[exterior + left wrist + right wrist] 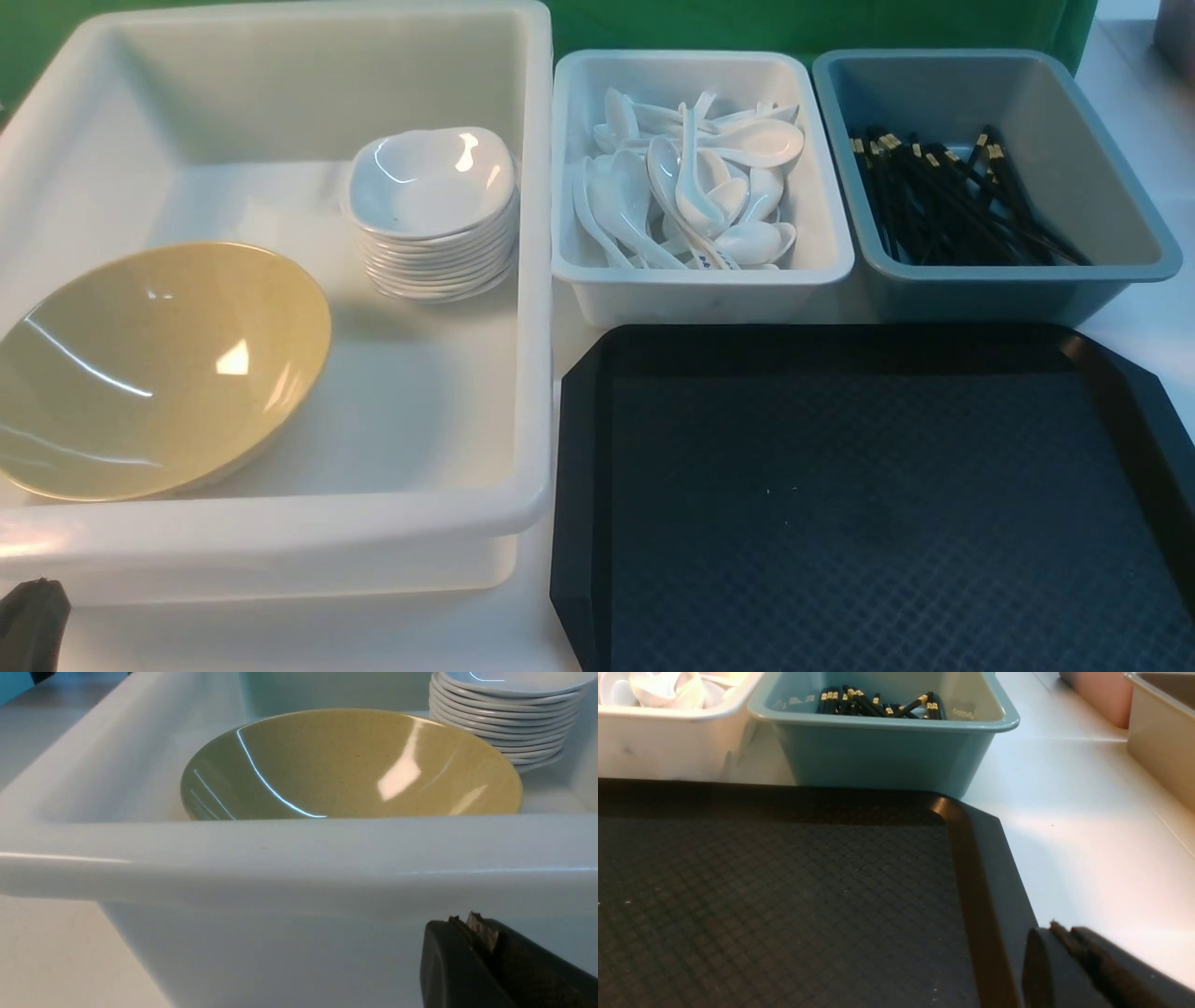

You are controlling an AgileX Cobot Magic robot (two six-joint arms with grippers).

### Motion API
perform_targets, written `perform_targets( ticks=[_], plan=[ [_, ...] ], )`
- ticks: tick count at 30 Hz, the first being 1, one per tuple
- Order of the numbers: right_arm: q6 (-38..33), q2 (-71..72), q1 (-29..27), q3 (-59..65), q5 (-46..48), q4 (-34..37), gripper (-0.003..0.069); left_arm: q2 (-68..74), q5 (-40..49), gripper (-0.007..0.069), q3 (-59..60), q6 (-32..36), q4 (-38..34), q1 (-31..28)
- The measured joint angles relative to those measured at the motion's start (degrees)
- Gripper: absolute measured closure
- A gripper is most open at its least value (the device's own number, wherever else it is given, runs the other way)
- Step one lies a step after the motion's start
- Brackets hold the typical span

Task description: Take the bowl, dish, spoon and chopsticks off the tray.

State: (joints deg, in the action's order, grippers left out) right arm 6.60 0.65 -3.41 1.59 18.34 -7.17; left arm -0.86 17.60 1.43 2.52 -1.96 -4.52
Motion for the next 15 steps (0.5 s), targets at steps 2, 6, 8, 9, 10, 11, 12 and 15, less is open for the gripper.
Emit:
perform_targets(
  ticks=[2,6,8,9,10,11,12,15],
  plan=[
    [0.0,0.0,0.0,0.0,0.0,0.0,0.0578,0.0,0.0,0.0633,0.0,0.0,-0.2,0.0],
    [0.0,0.0,0.0,0.0,0.0,0.0,0.0574,0.0,0.0,0.0633,0.0,0.0,-0.2,0.0],
    [0.0,0.0,0.0,0.0,0.0,0.0,0.0573,0.0,0.0,0.0633,0.0,0.0,-0.2,0.0],
    [0.0,0.0,0.0,0.0,0.0,0.0,0.0571,0.0,0.0,0.0633,0.0,0.0,-0.2,0.0],
    [0.0,0.0,0.0,0.0,0.0,0.0,0.0571,0.0,0.0,0.0633,0.0,0.0,-0.2,0.0],
    [0.0,0.0,0.0,0.0,0.0,0.0,0.0569,0.0,0.0,0.0633,0.0,0.0,-0.2,0.0],
    [0.0,0.0,0.0,0.0,0.0,0.0,0.0568,0.0,0.0,0.0633,0.0,0.0,-0.2,0.0],
    [0.0,0.0,0.0,0.0,0.0,0.0,0.0562,0.0,0.0,0.0633,0.0,0.0,-0.2,0.0]
  ],
)
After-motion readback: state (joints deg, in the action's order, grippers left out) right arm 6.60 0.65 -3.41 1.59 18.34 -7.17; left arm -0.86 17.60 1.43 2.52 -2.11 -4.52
